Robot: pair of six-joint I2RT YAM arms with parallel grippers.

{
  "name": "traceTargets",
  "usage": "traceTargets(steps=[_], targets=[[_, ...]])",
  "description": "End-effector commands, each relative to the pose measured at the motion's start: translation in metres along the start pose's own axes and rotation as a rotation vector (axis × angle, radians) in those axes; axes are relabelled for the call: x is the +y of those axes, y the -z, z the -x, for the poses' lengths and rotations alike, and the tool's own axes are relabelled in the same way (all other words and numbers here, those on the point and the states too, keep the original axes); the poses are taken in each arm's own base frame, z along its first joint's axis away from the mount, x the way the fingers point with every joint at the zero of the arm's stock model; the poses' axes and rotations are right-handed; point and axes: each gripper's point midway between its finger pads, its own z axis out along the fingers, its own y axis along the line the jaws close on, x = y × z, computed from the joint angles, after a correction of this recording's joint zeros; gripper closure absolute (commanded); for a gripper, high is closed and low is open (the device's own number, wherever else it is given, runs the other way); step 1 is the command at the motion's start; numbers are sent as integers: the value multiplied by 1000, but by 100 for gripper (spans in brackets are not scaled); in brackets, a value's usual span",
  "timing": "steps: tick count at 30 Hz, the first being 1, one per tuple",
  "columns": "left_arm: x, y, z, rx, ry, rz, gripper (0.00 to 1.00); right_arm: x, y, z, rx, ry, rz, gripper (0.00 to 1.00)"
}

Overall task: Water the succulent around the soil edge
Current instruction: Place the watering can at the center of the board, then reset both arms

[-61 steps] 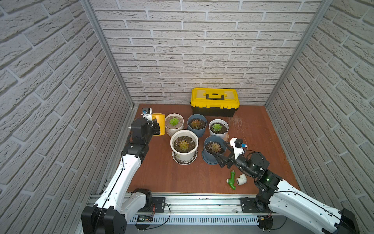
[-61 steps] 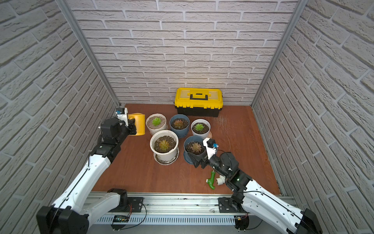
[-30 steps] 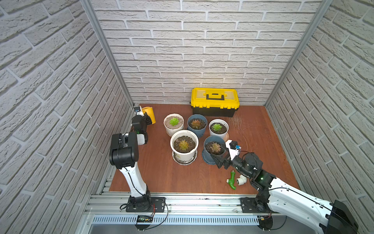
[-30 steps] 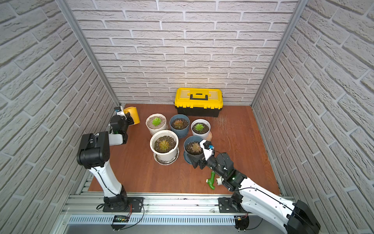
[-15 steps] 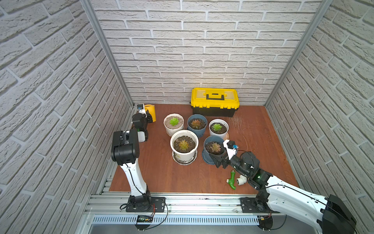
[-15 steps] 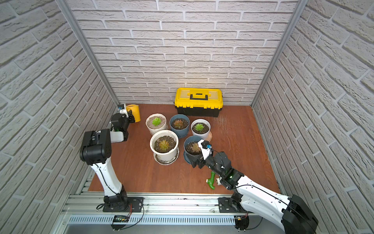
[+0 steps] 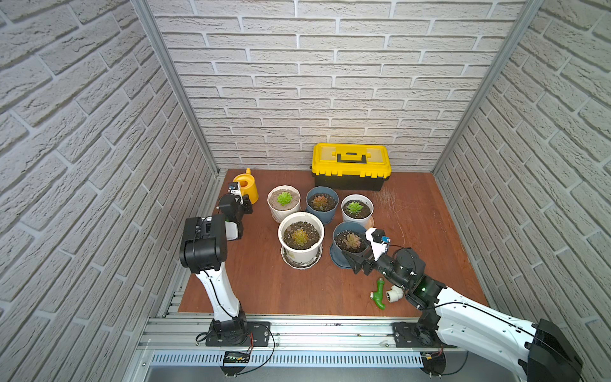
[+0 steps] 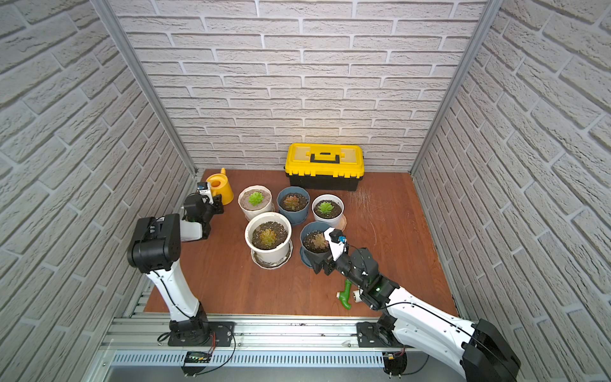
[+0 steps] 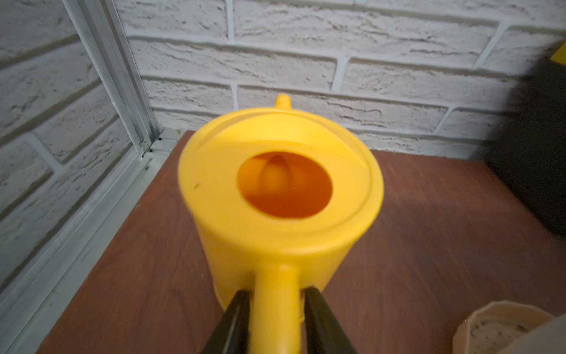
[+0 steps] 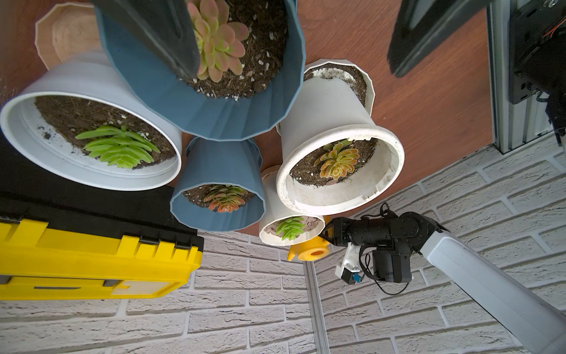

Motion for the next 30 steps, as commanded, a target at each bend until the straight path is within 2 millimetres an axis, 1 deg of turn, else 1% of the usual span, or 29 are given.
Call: traceTargets(steps=[1, 3, 4, 6, 8, 12, 15, 17, 19, 21, 23, 27, 29, 30], targets=[[-6, 13, 28, -62, -1, -12, 58, 4, 3, 15, -59, -11, 21, 0], [-7, 18, 28, -66, 5, -11, 49, 3, 2, 14, -53, -12, 16, 0], [-6, 22, 29, -70, 6, -7, 42, 2, 2, 13, -49, -12, 12, 0], [-6, 29, 29, -76, 10, 1, 24, 2, 0, 11, -45, -18, 9, 0], [-5, 37, 27, -82, 14, 12, 2, 2, -1, 10, -42, -20, 8, 0], [-4, 56, 26, -98, 11, 30, 2, -3, 0, 10, -49, -20, -14, 0], [-8, 71, 17, -97, -15, 21, 2, -7, 3, 11, -62, -15, -41, 0], [-8, 77, 5, -78, -41, 22, 2, -11, 5, 11, -71, -13, -60, 0], [-8, 86, 4, -126, -39, 33, 2, -13, 8, 13, -82, -12, -72, 0], [-7, 90, 3, -154, -28, 34, 2, -16, 9, 12, -85, -9, -88, 0], [-11, 100, 7, -194, -71, 52, 2, -19, 9, 11, -85, -7, -106, 0], [-22, 123, 24, -223, -217, 146, 1, -23, 8, 8, -82, -13, -128, 0], [-40, 137, 32, -245, -299, 146, 2, -22, 6, 8, -84, -16, -118, 0], [-45, 143, 33, -249, -317, 153, 2, -21, 4, 8, -83, -18, -113, 0]])
